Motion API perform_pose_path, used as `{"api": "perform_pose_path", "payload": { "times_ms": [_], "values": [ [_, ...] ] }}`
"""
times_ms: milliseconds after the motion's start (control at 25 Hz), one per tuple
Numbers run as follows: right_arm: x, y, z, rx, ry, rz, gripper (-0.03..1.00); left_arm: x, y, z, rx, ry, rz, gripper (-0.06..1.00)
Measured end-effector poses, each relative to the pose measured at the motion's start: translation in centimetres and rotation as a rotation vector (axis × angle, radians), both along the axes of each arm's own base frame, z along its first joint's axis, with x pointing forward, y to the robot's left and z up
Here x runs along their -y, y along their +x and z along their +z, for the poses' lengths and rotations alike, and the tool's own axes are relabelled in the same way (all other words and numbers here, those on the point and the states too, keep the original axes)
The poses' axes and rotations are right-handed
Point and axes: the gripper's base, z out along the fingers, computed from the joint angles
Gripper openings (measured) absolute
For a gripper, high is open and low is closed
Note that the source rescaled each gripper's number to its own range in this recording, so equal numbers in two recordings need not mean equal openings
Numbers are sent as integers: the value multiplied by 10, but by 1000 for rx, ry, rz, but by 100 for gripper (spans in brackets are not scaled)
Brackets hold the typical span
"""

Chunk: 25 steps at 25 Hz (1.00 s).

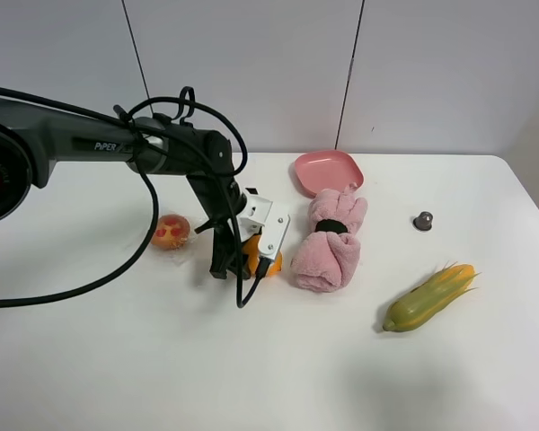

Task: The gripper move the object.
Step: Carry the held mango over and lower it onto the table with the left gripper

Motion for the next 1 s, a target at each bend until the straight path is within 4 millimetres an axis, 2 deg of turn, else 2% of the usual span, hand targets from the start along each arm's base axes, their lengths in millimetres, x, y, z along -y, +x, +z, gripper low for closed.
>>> {"api": "perform_pose_path", "payload": {
  "times_ms": [120, 200, 360, 480, 680, 840, 1000],
  "values": [
    [0, 0, 0, 0, 0, 0, 100, 4, 4, 33, 1, -41, 94, 1],
    [0, 0, 0, 0, 0, 0, 100, 6, 6, 62, -3, -93, 227, 1],
    [0, 0, 0, 0, 0, 0, 100, 3, 4, 111, -77, -220, 643, 1],
    [0, 0, 0, 0, 0, 0, 100, -6, -1, 136, -145, -268, 996, 1],
    [0, 0, 0, 0, 0, 0, 100, -33, -8, 162, -110, -219, 1447, 1],
    [0, 0, 0, 0, 0, 0, 100, -56, -12, 176, 42, -119, 1558, 1],
    [0, 0, 0, 0, 0, 0, 100, -78, -8, 188, 77, -115, 1623, 1]
  ]
}}
